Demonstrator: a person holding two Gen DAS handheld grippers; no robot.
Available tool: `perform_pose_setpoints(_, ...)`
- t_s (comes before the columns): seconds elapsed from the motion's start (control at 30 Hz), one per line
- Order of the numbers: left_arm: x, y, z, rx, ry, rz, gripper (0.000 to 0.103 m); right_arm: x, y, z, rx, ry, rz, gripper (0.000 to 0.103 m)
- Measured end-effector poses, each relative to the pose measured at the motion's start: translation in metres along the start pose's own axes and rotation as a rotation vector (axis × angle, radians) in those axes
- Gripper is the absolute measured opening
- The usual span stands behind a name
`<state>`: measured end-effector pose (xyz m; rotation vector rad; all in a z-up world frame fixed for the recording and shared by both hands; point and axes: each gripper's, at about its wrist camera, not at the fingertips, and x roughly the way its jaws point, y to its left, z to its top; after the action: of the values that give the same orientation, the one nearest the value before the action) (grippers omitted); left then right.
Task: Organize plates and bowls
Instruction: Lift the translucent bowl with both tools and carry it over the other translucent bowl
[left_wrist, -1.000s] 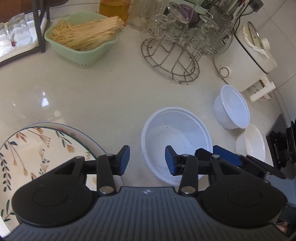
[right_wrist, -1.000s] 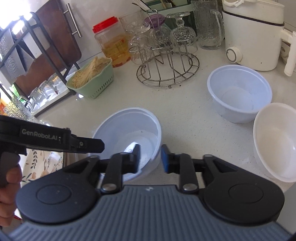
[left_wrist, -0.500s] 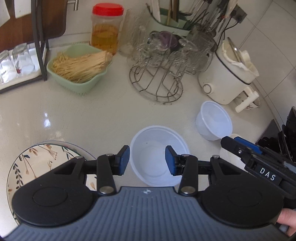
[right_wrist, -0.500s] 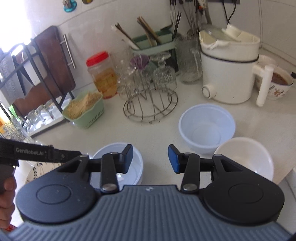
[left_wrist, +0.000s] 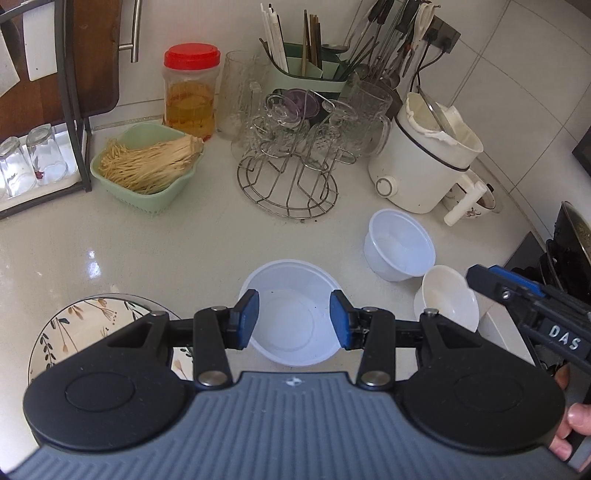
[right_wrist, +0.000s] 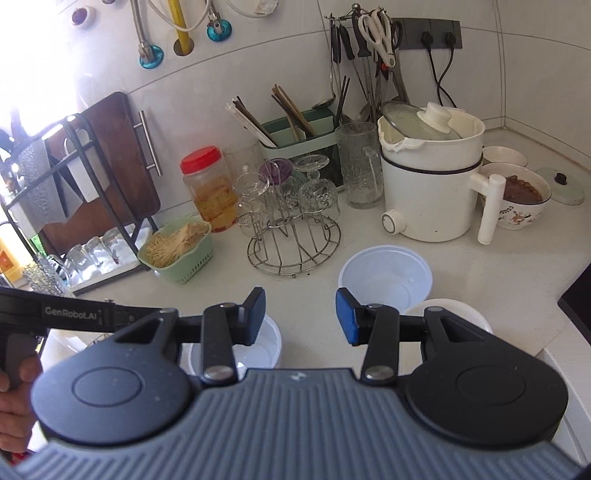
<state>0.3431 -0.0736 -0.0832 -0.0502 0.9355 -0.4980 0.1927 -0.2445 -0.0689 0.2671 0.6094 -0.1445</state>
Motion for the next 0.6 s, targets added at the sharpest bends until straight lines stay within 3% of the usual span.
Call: perform_pose_setpoints(0.6, 0.021, -0.046, -0.001, 0.088, 0.035, -0.074, 0.048, -0.020, -0.031, -0.013, 0.042, -0.007, -0.080, 0.045)
